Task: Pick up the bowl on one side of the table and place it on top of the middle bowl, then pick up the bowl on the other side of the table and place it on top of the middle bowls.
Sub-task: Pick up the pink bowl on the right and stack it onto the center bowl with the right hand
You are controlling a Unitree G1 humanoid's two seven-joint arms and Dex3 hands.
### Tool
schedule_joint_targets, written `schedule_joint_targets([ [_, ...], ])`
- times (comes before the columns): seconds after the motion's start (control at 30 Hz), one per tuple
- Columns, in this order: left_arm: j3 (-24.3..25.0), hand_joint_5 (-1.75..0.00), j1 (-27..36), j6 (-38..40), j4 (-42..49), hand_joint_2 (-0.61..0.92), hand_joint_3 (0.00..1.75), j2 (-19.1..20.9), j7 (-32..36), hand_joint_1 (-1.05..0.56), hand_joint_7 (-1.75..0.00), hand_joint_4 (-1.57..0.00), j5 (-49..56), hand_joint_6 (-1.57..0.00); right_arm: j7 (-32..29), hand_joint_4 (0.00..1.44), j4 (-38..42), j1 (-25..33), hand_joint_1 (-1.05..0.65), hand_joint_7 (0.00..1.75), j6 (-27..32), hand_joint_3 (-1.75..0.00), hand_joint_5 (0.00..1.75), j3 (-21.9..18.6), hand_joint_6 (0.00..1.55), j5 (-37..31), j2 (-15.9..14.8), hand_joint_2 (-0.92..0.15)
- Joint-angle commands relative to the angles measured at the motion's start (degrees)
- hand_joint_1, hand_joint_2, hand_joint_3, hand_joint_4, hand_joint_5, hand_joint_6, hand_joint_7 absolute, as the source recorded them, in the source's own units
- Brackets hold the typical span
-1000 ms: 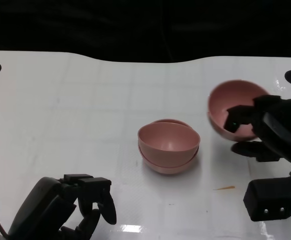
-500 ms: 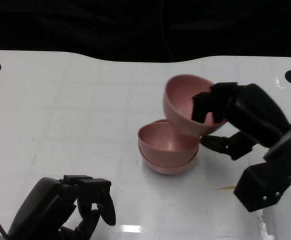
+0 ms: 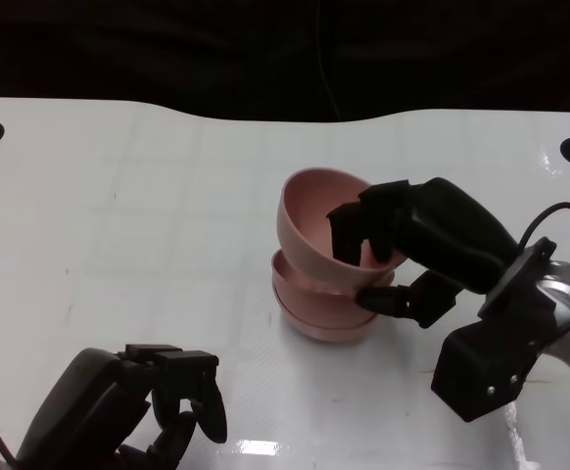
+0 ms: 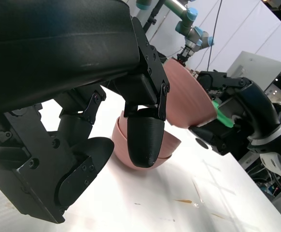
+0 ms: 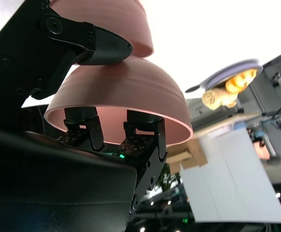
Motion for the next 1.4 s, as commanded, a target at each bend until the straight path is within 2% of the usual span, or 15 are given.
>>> schedule_joint_targets([
  [0.03, 0.1, -1.65, -0.2, 0.3, 0.0, 0.15, 1.61, 0.3, -0.2, 0.01, -1.40, -0.91, 0.3, -0.89, 0.1, 0.98, 0.6, -1.8, -0.10, 1.43, -0.5, -1.36, 1.72, 0.0, 0.91, -0.3, -0.2, -0.29],
  [0.07, 0.1, -1.65, -0.3, 0.2, 0.0, 0.15, 1.61, 0.3, -0.2, 0.01, -1.40, -0.91, 0.3, -0.89, 1.4, 0.98, 0.5, -1.9, -0.10, 1.42, -0.1, -1.36, 1.72, 0.3, 0.91, -0.2, -0.6, -0.28],
  [0.1, 0.1, -1.65, -0.3, 0.2, 0.0, 0.15, 1.61, 0.3, -0.2, 0.01, -1.40, -0.91, 0.2, -0.89, 2.5, 0.97, 0.4, -2.0, -0.10, 1.10, 0.3, -1.29, 1.37, 0.4, 0.89, -0.1, -0.9, -0.29],
  [0.13, 0.0, -1.65, -0.4, 0.2, 0.0, 0.15, 1.62, 0.3, -0.3, 0.01, -1.40, -0.91, 0.2, -0.89, 3.8, 1.00, 0.1, -2.0, -0.10, 0.70, 0.7, -1.20, 1.06, 0.4, 0.97, 0.0, -1.2, -0.31],
  [0.17, 0.0, -1.65, -0.4, 0.2, -0.1, 0.15, 1.62, 0.3, -0.4, 0.01, -1.40, -0.91, 0.1, -0.89, 4.7, 0.95, -0.3, -1.9, -0.11, 0.48, 0.9, -1.11, 1.03, 0.4, 1.00, 0.2, -1.5, -0.34],
  [0.2, 0.0, -1.65, -0.4, 0.3, -0.2, 0.15, 1.62, 0.4, -0.4, 0.01, -1.40, -0.91, 0.1, -0.89, 5.2, 0.89, -0.6, -1.7, -0.11, 0.34, 0.9, -1.01, 1.00, 0.2, 1.00, 0.3, -1.7, -0.36],
  [0.27, 0.1, -1.64, -0.4, 0.3, -0.3, 0.14, 1.62, 0.3, -0.4, 0.01, -1.39, -0.91, 0.2, -0.89, 5.5, 0.80, -1.1, -1.4, -0.16, 0.18, 0.7, -0.84, 0.82, 0.0, 0.99, 0.0, -2.1, -0.40],
  [0.33, 0.1, -1.63, -0.4, 0.2, -0.3, 0.13, 1.62, 0.4, -0.3, 0.02, -1.39, -0.92, 0.3, -0.90, 5.4, 0.79, -1.5, -1.2, -0.20, 0.12, 0.7, -0.79, 0.71, 0.0, 0.99, -0.5, -2.5, -0.43],
  [0.5, 0.2, -1.62, -0.3, 0.3, -0.6, 0.13, 1.62, 0.6, -0.4, 0.03, -1.38, -0.92, 0.3, -0.90, 5.7, 0.79, -3.3, -0.6, -0.32, 0.07, 1.9, -0.69, 0.55, 0.0, 0.98, -1.1, -3.4, -0.50],
  [0.53, 0.2, -1.62, -0.3, 0.4, -0.7, 0.13, 1.62, 0.5, -0.5, 0.03, -1.38, -0.92, 0.3, -0.90, 5.8, 0.79, -3.8, -0.4, -0.33, 0.06, 2.2, -0.62, 0.50, 0.0, 0.98, -1.1, -3.6, -0.55],
  [0.63, 0.2, -1.62, -0.3, 0.5, -0.8, 0.13, 1.62, 0.5, -0.5, 0.04, -1.38, -0.92, 0.3, -0.90, 5.7, 0.80, -4.6, 0.0, -0.34, 0.04, 2.7, -0.55, 0.45, 0.0, 0.98, -1.2, -3.9, -0.59],
  [0.77, 0.1, -1.62, -0.2, 1.0, -1.0, 0.13, 1.62, 0.5, -0.6, 0.04, -1.38, -0.93, 0.2, -0.91, 4.4, 0.88, -4.7, 0.7, -0.37, 0.02, 2.4, -0.24, 0.30, -0.3, 0.99, -1.6, -4.6, -0.78],
  [0.93, 0.1, -1.62, -0.2, 0.9, -1.0, 0.12, 1.63, 0.5, -0.6, 0.05, -1.37, -0.93, 0.1, -0.91, 4.9, 0.89, -5.6, 1.9, -0.40, 0.00, 2.6, -0.09, 0.19, -0.8, 0.94, -1.0, -5.2, -0.88],
  [1.2, 0.1, -1.63, -0.2, 0.7, -0.8, 0.12, 1.63, 0.4, -0.6, 0.06, -1.37, -0.93, -0.2, -0.91, 6.7, 0.77, -7.1, 3.2, -0.54, 0.00, 3.3, -0.12, 0.10, -0.6, 0.76, -0.8, -5.9, -0.92],
  [1.4, 0.1, -1.62, -0.3, 0.5, -0.6, 0.13, 1.63, 0.6, -0.7, 0.06, -1.38, -0.93, -0.4, -0.91, 13.5, 0.45, -10.7, 4.4, -0.71, 0.00, 6.8, -0.27, 0.00, -0.5, 0.42, 1.0, -7.0, -0.92],
])
